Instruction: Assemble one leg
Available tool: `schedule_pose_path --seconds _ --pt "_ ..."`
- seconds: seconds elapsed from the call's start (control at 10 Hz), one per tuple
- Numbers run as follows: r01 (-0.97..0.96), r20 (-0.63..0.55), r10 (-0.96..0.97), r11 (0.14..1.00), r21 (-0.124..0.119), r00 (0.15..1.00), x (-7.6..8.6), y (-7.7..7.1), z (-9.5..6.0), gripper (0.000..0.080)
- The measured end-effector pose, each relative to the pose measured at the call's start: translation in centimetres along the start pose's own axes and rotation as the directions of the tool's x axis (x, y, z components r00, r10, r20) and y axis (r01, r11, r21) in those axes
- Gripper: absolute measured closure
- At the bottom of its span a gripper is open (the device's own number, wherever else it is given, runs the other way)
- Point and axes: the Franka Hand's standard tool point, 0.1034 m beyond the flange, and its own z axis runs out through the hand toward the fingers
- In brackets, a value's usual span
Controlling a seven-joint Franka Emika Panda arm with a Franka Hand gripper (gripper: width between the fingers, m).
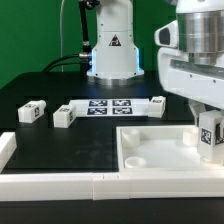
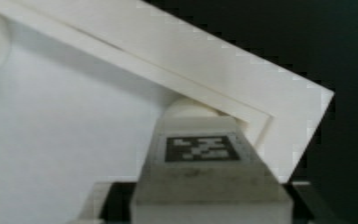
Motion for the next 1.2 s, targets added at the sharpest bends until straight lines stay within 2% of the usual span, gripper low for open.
schedule_pose_path --seconds 0.3,0.5,0.6,0.7,0.8,0.9,1.0,1.2 --pt "-0.222 0.024 0.221 0.975 0.006 0.975 0.06 -0.04 0.02 0.0509" --pt "-0.207 0.024 0.206 0.978 0.006 0.978 0.04 -0.03 0.03 0.0509" --pt "-0.166 0.023 0.166 0.986 0.008 0.986 -0.04 -0.03 0.06 0.033" --pt "-0.139 0.022 0.139 0.99 0.009 0.99 -0.33 -0.04 0.16 0.0213" --pt "0.027 0.017 -0.027 1.0 0.01 0.999 -0.53 -0.07 0.17 0.0213" --pt "0.161 0.017 -0.161 0.987 0.012 0.987 -0.6 -0.08 0.19 0.0163" --pt "0.253 0.016 -0.253 0.967 0.013 0.967 -0.59 -0.06 0.22 0.0154" --pt "0.497 0.013 -0.497 0.868 0.013 0.868 -0.71 0.17 0.38 0.0151"
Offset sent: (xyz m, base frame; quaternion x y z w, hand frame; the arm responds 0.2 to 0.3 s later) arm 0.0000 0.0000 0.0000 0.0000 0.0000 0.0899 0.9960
